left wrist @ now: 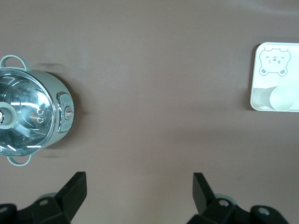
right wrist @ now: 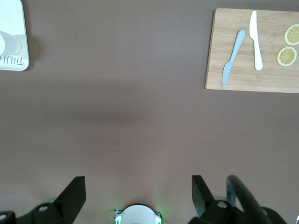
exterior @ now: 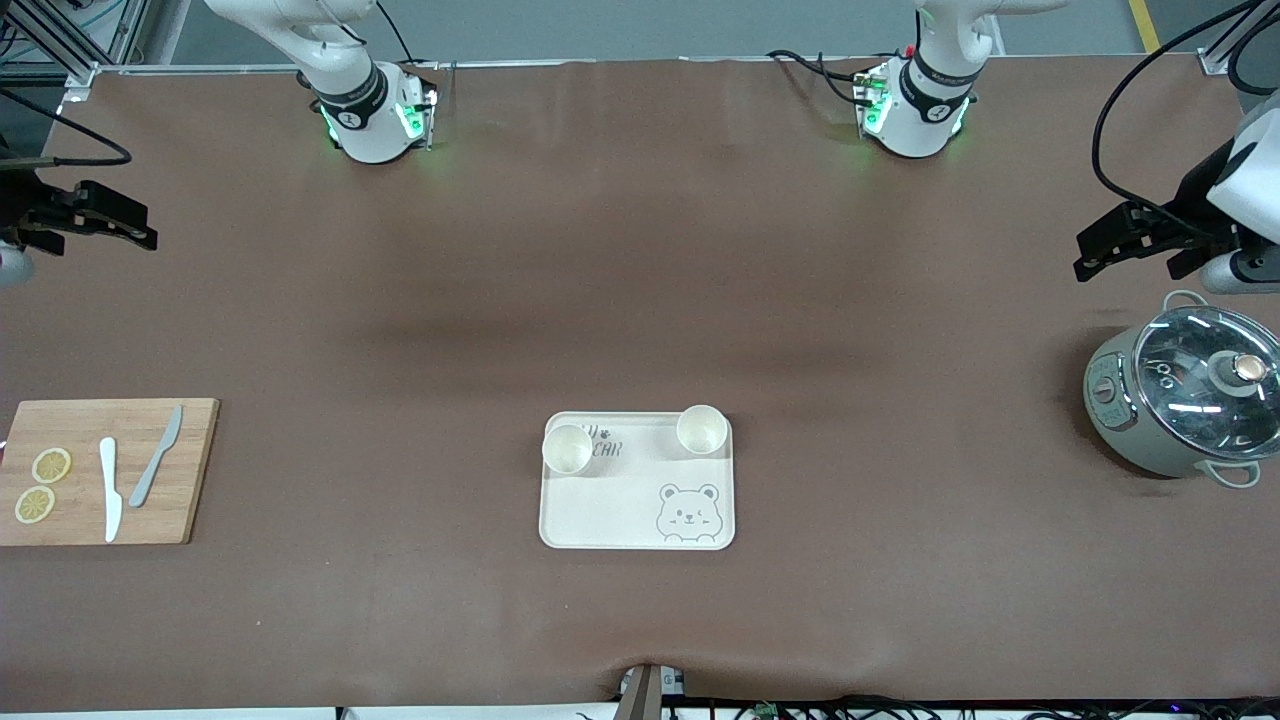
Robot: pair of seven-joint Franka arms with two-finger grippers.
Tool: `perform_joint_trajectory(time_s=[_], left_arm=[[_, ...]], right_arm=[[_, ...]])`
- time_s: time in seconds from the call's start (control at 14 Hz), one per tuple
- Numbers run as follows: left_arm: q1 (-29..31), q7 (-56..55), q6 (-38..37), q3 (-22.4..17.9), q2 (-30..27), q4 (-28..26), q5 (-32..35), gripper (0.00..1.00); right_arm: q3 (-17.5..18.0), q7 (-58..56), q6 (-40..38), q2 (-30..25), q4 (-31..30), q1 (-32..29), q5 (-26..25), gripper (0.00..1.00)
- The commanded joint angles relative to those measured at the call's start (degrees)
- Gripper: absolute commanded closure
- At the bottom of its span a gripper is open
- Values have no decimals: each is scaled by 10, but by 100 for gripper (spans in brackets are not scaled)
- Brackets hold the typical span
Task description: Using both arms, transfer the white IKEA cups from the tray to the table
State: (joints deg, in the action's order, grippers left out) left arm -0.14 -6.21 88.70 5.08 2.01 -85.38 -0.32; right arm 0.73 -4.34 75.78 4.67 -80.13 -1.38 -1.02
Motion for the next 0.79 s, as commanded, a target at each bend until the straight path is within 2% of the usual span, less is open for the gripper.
perform_joint_trajectory(time_s=[0.0, 0.29, 0.43, 0.57, 0.71], left_arm=[[1, 4, -5, -1, 8, 11, -8, 0], [3, 5, -5, -1, 11, 14, 4, 0], [-1, 5, -4, -1, 19, 15, 6, 0], [-9, -1, 2, 6, 43, 14, 43, 0], [-29, -5, 23, 7, 66, 16, 45, 0]], right_arm=[[-1, -4, -16, 14, 27, 4, -2, 0], [-1, -4, -21, 21, 39, 4, -2, 0], [0, -4, -8, 6, 26, 1, -2, 0], [0, -4, 31, -38, -38, 2, -2, 0], [0, -4, 83, -87, -113, 1, 1, 0]])
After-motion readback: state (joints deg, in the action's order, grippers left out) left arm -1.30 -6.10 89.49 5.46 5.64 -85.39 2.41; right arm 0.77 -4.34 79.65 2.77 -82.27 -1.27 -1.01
